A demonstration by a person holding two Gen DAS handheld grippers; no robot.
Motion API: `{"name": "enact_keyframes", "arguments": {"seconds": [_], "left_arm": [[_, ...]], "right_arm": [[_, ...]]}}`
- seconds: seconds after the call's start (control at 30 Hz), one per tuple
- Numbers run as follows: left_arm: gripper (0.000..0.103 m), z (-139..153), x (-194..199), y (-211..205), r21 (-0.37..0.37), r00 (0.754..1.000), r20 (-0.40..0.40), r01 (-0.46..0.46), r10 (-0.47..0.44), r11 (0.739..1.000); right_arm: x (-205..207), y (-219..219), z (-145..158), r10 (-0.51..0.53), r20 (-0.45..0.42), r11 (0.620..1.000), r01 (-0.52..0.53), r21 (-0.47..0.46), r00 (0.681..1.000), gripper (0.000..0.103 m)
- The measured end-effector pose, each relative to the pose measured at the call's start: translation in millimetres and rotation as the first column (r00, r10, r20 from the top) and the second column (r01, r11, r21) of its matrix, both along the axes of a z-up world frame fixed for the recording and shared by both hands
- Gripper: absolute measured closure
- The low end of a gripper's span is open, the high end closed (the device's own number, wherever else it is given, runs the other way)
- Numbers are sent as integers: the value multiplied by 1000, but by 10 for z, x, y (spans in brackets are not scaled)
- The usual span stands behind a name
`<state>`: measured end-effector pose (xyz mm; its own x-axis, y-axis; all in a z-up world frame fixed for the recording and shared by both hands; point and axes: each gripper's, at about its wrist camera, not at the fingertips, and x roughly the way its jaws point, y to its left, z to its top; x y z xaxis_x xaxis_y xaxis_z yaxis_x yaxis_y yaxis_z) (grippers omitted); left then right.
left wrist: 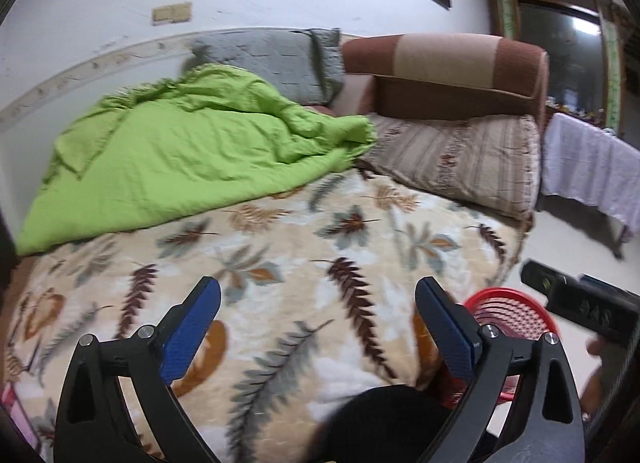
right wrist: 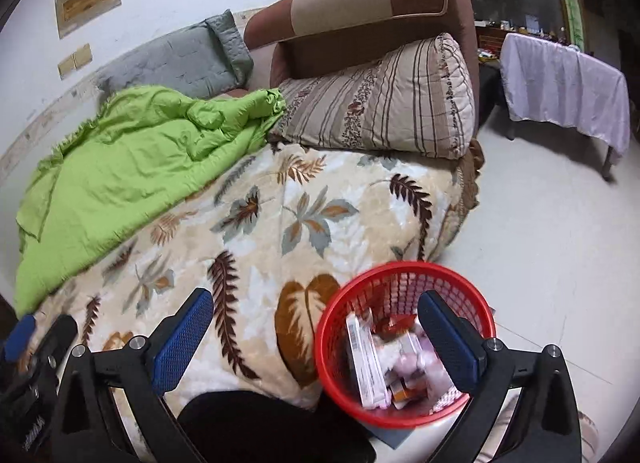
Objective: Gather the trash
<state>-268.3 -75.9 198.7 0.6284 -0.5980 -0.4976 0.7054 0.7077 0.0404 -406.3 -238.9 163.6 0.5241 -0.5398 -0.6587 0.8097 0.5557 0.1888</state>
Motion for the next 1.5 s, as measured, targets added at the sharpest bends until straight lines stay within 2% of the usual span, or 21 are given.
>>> {"name": "enact_keyframes", "arguments": {"seconds": [0.13, 0.3, 0.47, 0.6, 0.93, 1.17, 1.5], "left_arm": [[3, -59, -95, 53, 21, 999, 43, -20, 19, 1000], [2, -135, -141, 60, 27, 999, 30, -19, 18, 999], [2, -145, -141, -30, 79, 998, 35, -58, 55, 995], [2, -161, -206, -110, 119, 998, 57, -45, 39, 992], [1, -144, -282, -139, 171, 987, 136, -109, 86, 979], [2, -143, -217, -97, 143, 994, 76, -87, 77, 986], [2, -175, -179, -102, 144, 996, 63, -76, 68, 987]], "right_arm": [[0, 232, -107, 49, -78, 999, -50, -12, 996, 0], [-237, 181, -79, -59, -53, 998, 58, -20, 997, 0], [-409, 105, -118, -154, -69, 988, 156, 18, 986, 0], [-588, 45, -142, -216, -31, 974, 218, 57, 976, 0], [-606, 67, -145, -262, -25, 963, 263, 55, 965, 0], [-567, 36, -167, -280, -56, 958, 283, 55, 958, 0], [-558, 65, -121, -275, -38, 961, 276, 20, 961, 0]]}}
